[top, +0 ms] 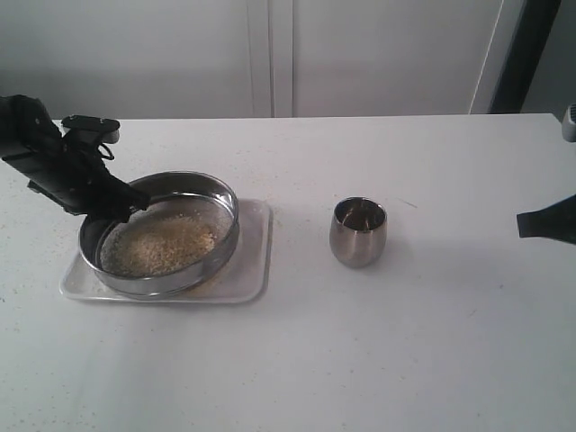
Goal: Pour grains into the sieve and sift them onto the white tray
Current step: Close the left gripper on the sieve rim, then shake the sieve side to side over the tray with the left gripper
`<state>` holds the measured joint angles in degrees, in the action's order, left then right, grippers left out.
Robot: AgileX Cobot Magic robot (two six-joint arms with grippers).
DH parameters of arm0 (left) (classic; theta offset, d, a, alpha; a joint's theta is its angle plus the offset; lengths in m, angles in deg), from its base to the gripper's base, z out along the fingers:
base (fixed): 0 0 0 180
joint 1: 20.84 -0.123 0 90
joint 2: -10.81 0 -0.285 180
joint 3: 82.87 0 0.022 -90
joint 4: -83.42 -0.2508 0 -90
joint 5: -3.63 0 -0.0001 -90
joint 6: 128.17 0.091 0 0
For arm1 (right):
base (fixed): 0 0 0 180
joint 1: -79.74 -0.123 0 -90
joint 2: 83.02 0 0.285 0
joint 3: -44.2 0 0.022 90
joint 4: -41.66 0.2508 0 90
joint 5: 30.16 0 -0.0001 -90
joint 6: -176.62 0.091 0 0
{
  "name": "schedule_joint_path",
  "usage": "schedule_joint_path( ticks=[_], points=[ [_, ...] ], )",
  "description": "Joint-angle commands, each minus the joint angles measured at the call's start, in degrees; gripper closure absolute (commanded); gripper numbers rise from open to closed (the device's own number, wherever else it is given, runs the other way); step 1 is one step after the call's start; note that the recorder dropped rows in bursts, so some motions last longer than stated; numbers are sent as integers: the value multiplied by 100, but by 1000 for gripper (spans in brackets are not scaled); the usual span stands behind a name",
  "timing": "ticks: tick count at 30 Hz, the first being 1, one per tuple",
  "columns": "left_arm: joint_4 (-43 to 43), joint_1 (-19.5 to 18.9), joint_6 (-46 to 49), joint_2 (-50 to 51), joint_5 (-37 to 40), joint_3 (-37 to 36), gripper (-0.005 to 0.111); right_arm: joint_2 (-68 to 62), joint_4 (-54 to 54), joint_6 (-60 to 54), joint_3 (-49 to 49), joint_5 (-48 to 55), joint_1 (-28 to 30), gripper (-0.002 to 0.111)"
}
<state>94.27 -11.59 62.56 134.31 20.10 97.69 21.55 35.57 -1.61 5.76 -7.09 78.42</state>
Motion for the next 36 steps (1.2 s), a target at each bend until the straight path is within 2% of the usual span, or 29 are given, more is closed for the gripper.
schedule_joint_path(
  ticks=[1,2,12,19,22,25,27,28,31,32,34,36],
  points=[
    [12,5,-50,21,273,27,102,46,6,-42,-22,-44,35,108],
    [12,5,-50,21,331,27,107,46,6,-42,-22,-44,35,108],
    [12,5,-626,8,1079,305,107,46,6,-42,-22,-44,35,108],
    [12,5,-725,-337,1167,514,107,46,6,-42,-22,-44,35,108],
    [12,-106,-725,-508,1180,514,107,46,6,-42,-22,-44,35,108],
    [157,-524,-747,-672,1479,514,107,46,6,-42,-22,-44,35,108],
    [330,-638,-759,-672,1507,492,107,46,6,-42,-22,-44,35,108],
    [389,-648,-759,-672,1507,492,107,46,6,-42,-22,-44,35,108],
    [458,-272,-422,-672,1441,490,107,46,6,-42,-22,-44,35,108],
    [447,-289,-308,-672,1375,490,107,46,6,-42,-22,-44,35,108],
    [525,-656,-1142,-631,1229,490,107,46,6,-42,-22,-44,35,108],
    [513,-590,-545,-630,1390,490,107,46,6,-42,-22,-44,35,108]
  ],
)
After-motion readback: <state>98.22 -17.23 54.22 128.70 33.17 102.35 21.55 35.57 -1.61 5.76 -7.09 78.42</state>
